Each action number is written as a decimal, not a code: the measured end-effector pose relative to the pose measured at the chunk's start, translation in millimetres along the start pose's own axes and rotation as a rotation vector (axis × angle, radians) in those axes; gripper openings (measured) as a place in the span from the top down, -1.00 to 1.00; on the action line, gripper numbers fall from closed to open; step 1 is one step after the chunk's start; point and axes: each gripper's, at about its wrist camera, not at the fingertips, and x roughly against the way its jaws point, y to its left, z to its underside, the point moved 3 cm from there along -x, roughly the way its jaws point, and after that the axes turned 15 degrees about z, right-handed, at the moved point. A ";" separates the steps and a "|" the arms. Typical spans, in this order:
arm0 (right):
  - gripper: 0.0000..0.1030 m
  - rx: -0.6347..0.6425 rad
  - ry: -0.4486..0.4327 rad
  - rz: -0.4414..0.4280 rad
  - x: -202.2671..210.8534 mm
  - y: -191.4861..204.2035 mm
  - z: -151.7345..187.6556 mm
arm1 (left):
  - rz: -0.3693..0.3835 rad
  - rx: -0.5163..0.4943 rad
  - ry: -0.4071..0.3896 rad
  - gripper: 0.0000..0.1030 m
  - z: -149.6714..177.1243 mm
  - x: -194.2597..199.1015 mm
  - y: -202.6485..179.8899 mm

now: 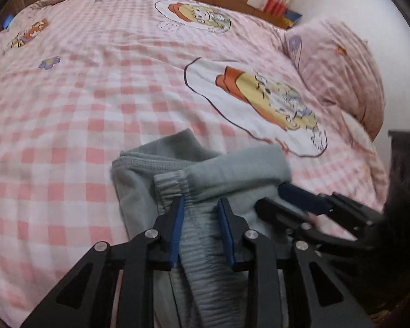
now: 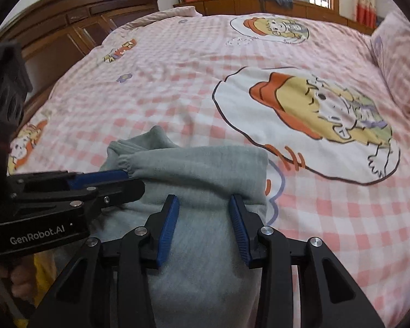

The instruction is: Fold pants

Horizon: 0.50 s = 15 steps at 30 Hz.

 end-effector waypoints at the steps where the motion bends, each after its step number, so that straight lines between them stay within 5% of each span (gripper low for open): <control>1: 0.23 0.002 0.002 -0.001 1.4 -0.5 -0.5 | 0.002 0.004 0.003 0.47 -1.3 -0.1 0.7; 6: 0.22 -0.026 0.024 -0.039 30.1 -9.4 1.2 | -0.001 0.008 0.012 0.46 1.1 13.8 -5.5; 10: 0.22 0.002 0.032 -0.074 57.3 -8.5 21.3 | -0.003 0.013 -0.001 0.11 14.4 39.3 -19.1; 15: 0.22 0.048 0.084 -0.043 52.7 -3.4 50.3 | -0.033 0.036 0.026 -0.08 39.4 50.0 -20.3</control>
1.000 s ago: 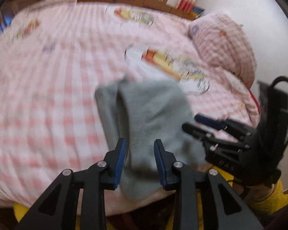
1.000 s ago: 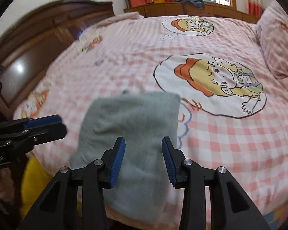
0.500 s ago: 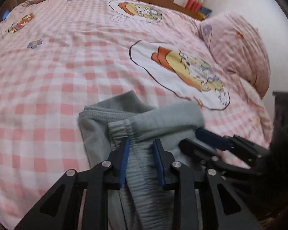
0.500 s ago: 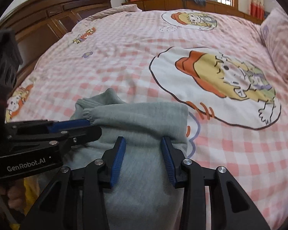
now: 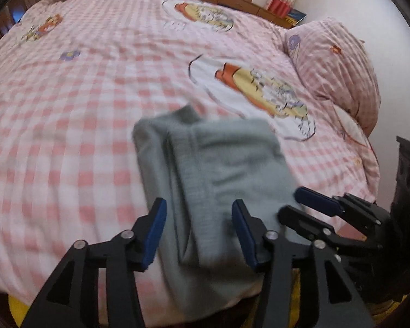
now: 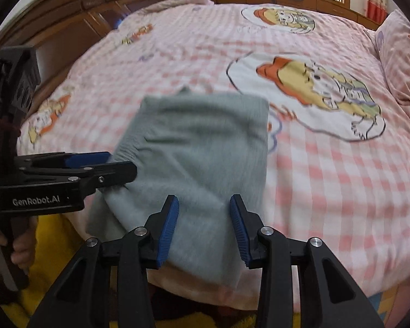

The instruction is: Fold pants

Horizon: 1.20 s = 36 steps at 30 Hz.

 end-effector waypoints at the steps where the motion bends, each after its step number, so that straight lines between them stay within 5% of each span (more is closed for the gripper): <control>1: 0.22 -0.001 0.003 0.003 -0.7 0.3 2.8 | -0.005 0.013 0.009 -0.15 5.2 -2.3 2.4; 7: 0.16 -0.007 0.006 0.001 1.5 -0.7 3.4 | 0.019 0.113 0.018 -0.31 19.3 -9.3 17.3; 14: -0.02 0.018 0.008 0.007 16.4 -0.4 2.7 | 0.004 0.105 0.025 -0.34 18.9 -5.9 15.3; 23: -0.20 -0.114 0.026 0.041 13.4 -35.3 -6.8 | -0.023 0.087 0.012 -0.46 15.1 3.9 11.9; 31: -0.21 -0.225 0.100 -0.060 -15.5 -43.0 -8.8 | -0.046 0.062 0.002 -0.55 4.4 4.3 10.7; 36: -0.44 -0.277 0.135 -0.106 -31.7 -42.9 -4.3 | -0.066 0.040 0.021 -0.68 -3.7 -8.0 13.2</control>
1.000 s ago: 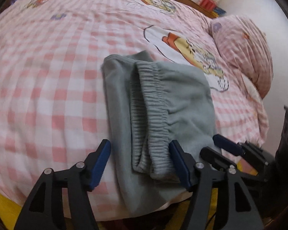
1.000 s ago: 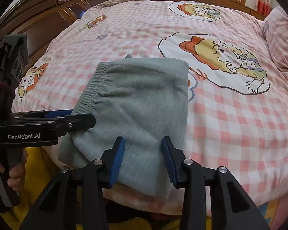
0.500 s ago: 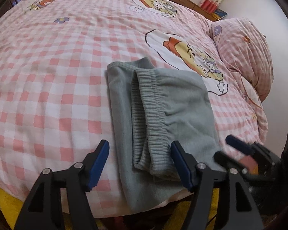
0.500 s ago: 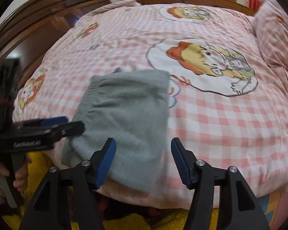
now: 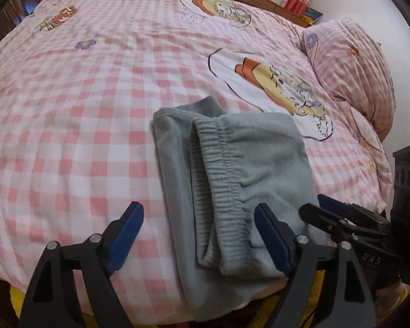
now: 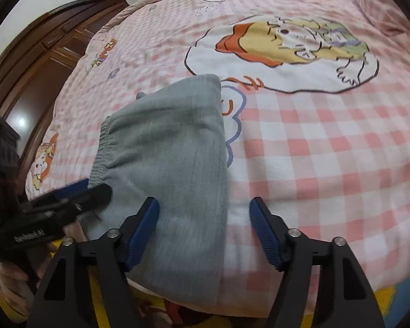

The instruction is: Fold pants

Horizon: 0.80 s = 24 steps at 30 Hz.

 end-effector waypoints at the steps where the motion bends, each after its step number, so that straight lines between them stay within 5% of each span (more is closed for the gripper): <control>1: -0.46 -0.004 0.002 -0.008 -2.3 -0.4 0.5 | 0.002 0.006 0.012 -0.68 0.8 -4.8 1.8; 10: -0.68 0.015 -0.016 -0.034 -11.7 4.1 2.0 | 0.060 0.016 0.023 -0.99 10.5 -22.8 7.8; 24: -0.68 0.028 -0.025 -0.049 -10.1 2.7 3.5 | 0.060 0.022 0.007 -0.99 12.2 -24.5 7.6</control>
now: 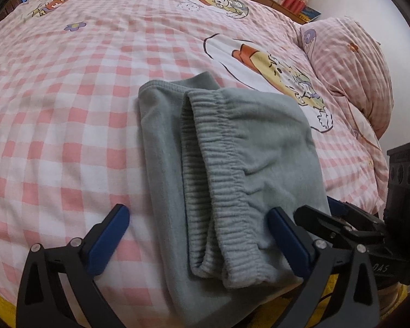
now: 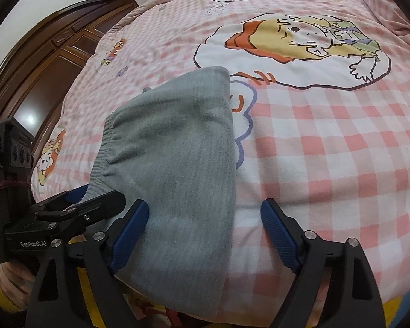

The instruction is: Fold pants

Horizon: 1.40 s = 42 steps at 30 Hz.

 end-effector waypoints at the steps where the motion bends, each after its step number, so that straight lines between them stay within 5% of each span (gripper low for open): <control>1: -0.68 0.000 0.001 -0.001 0.0 -0.6 -0.3 | -0.001 0.000 0.003 -0.99 0.0 -0.3 -0.3; 27: -0.64 -0.019 0.031 0.006 2.3 1.4 4.2 | -0.008 -0.005 0.028 -0.99 -0.9 0.8 0.1; 33: -0.18 -0.026 0.018 -0.003 5.5 7.6 1.8 | -0.010 -0.012 0.018 -0.99 1.7 0.7 -2.0; 37: -0.11 -0.026 0.012 -0.009 5.2 11.4 0.7 | -0.011 -0.018 0.006 -0.95 3.4 2.2 -3.5; 42: 0.00 -0.033 0.003 -0.025 7.2 10.1 0.3 | 0.001 -0.028 -0.013 -0.64 6.5 8.2 -10.5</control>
